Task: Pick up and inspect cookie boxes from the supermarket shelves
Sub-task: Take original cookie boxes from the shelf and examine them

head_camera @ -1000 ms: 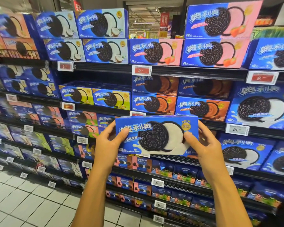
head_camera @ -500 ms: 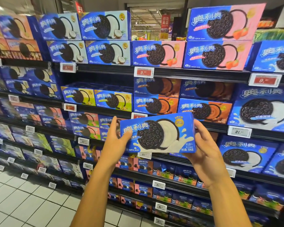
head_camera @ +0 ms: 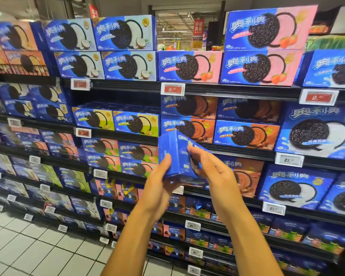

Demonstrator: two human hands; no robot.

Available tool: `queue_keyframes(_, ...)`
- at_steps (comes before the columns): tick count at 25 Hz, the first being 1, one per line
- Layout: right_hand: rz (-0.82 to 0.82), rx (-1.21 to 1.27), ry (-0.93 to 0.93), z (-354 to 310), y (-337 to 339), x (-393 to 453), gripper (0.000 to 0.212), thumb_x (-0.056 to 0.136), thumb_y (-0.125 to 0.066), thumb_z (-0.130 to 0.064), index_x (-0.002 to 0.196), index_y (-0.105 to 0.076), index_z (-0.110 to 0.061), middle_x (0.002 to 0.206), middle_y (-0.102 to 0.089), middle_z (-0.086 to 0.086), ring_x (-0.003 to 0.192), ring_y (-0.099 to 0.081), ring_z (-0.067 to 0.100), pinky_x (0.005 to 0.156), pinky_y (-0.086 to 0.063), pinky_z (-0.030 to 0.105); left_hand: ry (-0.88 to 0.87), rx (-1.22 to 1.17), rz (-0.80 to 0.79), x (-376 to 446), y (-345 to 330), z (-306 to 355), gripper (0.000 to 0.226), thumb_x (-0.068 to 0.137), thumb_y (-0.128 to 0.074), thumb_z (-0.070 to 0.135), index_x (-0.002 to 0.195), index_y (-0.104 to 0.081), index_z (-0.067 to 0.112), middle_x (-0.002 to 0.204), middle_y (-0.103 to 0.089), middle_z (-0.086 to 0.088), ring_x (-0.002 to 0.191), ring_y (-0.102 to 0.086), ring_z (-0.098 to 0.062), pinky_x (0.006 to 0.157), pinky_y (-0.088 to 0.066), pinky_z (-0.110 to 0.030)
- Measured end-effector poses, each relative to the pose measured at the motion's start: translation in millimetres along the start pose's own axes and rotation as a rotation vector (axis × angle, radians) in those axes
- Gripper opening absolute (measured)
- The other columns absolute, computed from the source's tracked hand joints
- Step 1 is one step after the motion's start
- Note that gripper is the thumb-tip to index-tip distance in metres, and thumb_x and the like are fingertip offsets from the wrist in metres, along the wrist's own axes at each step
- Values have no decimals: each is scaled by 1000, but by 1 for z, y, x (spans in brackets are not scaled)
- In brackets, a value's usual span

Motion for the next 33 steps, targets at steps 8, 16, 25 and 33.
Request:
queue_keyframes(8, 472, -91, 25, 10, 81, -3, 36, 96, -65, -20, 119, -57, -47, 133, -57, -19, 128, -52, 4, 107, -45, 34, -11, -475, -185, 6, 32, -4, 59, 85, -64, 48, 136, -59, 17, 147, -49, -17, 131, -48, -43, 105, -37, -67)
queue_keyframes(16, 255, 25, 16, 22, 65, -5, 46, 94, -59, -40, 140, -56, -34, 127, -70, -1, 104, -68, 12, 88, -53, 39, 79, -615, -248, 9, 33, -21, 57, 94, -47, 52, 139, -55, 17, 153, -40, -17, 134, -42, -45, 102, -41, -64)
queue_keyframes(25, 283, 49, 27, 19, 65, -9, 51, 92, -64, -43, 142, -55, -34, 131, -68, -4, 116, -64, 15, 110, -41, 59, 162, -732, -336, 5, 41, -35, 55, 101, -44, 42, 142, -49, 7, 150, -41, -23, 137, -39, -46, 110, -31, -62)
queue_keyframes(33, 313, 56, 28, 19, 67, -8, 54, 90, -60, -43, 143, -54, -33, 133, -67, 2, 118, -63, 22, 108, -42, 61, 128, -674, -258, 9, 46, -31, 49, 96, -54, 39, 134, -59, 9, 143, -51, -20, 131, -48, -44, 109, -35, -64)
Point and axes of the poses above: each hand's wrist, its own x-axis towards the middle knuckle, its own y-axis out of the back of the hand, z = x × y, the point moved 7 cm from there along x, towards the middle knuckle
